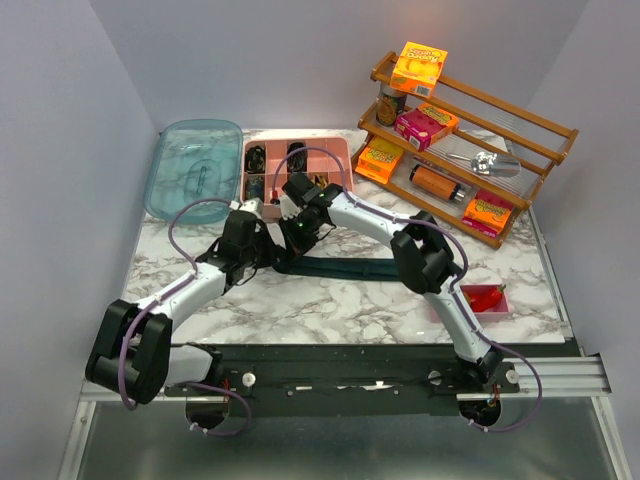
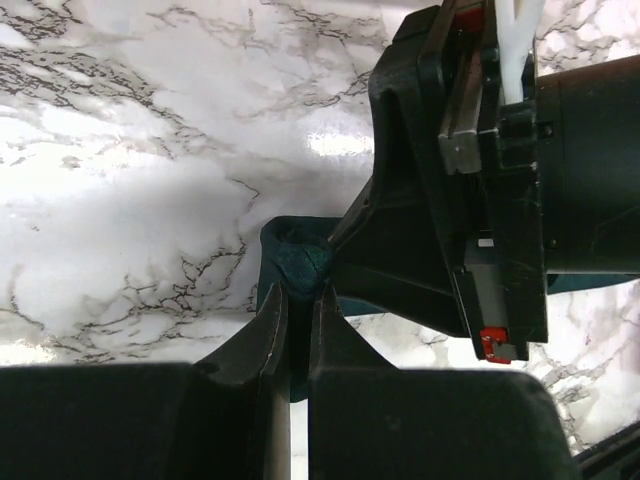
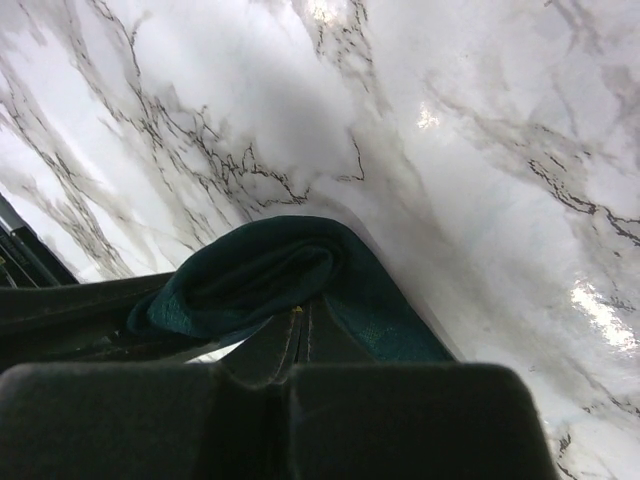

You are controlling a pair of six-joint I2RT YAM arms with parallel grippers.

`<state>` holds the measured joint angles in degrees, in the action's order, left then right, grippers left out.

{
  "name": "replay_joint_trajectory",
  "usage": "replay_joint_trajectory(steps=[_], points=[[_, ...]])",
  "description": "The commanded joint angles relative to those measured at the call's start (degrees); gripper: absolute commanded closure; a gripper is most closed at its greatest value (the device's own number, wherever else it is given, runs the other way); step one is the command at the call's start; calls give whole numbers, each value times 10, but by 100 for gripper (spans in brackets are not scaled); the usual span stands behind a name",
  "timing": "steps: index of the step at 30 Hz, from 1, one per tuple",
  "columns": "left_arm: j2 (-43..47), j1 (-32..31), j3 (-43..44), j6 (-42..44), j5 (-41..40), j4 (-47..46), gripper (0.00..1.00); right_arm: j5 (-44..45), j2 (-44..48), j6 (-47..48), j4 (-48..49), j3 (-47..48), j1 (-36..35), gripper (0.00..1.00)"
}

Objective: Roll the ties
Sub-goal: Roll the tie at the center of the board.

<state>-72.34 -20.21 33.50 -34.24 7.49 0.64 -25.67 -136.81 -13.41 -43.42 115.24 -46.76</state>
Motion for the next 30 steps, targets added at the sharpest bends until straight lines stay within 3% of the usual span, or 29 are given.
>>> replay_joint_trajectory(steps=[1, 18, 30], points=[[-8, -32, 39, 3, -58, 38, 100, 4, -5, -1, 7, -2, -1, 99], [-62, -70, 107, -6, -70, 73, 100, -8, -6, -5, 18, -11, -2, 99], [-82, -70, 177, 22, -172, 247, 100, 9, 44, -3, 18, -23, -1, 99]])
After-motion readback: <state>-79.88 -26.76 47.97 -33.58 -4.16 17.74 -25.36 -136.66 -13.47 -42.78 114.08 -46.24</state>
